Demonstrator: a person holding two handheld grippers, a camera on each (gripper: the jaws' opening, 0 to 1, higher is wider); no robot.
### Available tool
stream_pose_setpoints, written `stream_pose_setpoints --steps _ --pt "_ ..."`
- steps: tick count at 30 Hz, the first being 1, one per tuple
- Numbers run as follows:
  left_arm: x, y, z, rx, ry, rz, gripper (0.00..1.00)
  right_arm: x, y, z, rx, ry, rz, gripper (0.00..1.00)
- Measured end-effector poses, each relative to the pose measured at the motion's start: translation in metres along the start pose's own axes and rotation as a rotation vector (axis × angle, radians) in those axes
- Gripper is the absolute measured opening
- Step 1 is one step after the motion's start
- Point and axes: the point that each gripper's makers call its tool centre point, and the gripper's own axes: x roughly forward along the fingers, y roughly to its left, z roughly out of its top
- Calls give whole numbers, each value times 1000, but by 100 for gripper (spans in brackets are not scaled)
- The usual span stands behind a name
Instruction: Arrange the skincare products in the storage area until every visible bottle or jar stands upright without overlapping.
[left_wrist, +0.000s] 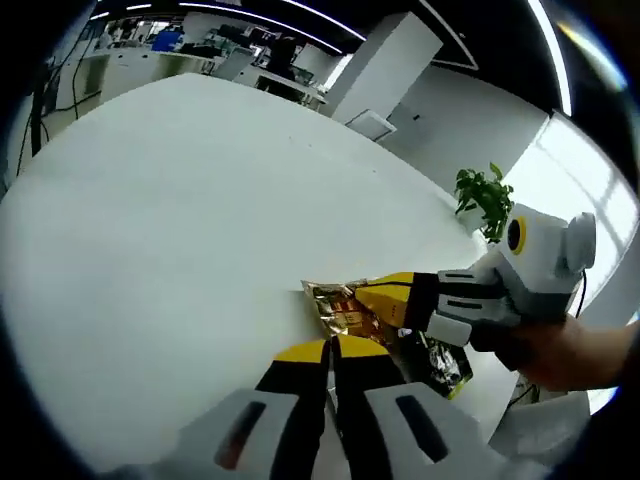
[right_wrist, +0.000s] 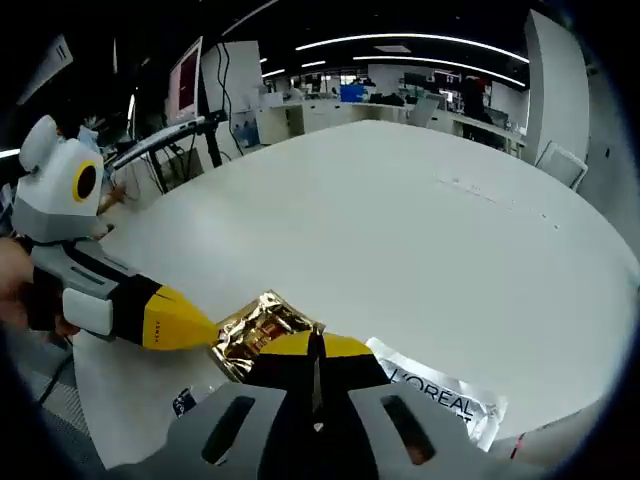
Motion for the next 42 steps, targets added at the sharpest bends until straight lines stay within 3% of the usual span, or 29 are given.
stream_pose_setpoints --steps 7,11,12,14,16,17,20,22,23,25,30,33,42 --pt "5 2 7 161 12 22 1 0 -4 -4 -52 6 -34 1" --pt "6 6 2 244 55 44 0 3 -5 -3 -91 3 -49 1" --pt "4 9 0 324 72 70 2 4 -4 -2 -103 2 -43 1" --pt "2 11 4 379 72 90 12 3 -2 -2 -139 2 -37 1" --pt "3 6 9 386 58 62 18 1 -2 -1 -147 0 -36 1" --pt "5 0 22 435 4 27 17 2 -3 -1 -147 -1 -37 1" --pt "12 -20 31 529 -25 -56 5 2 -2 -1 -142 -8 -52 1" --pt "20 -25 30 637 0 -50 8 2 -2 0 -136 -10 -56 1" --pt "25 -23 30 690 12 -22 15 2 -2 0 -135 -10 -56 1" --pt "34 -20 23 685 42 -22 20 3 -2 -1 -143 -8 -56 1" --pt "41 -9 10 644 107 12 11 3 -2 -1 -161 -3 -48 2" --pt "40 -11 11 633 86 -1 13 3 0 2 -294 11 -50 4" --pt "41 -11 11 637 88 -22 14 -10 -5 9 -359 -14 -62 19"
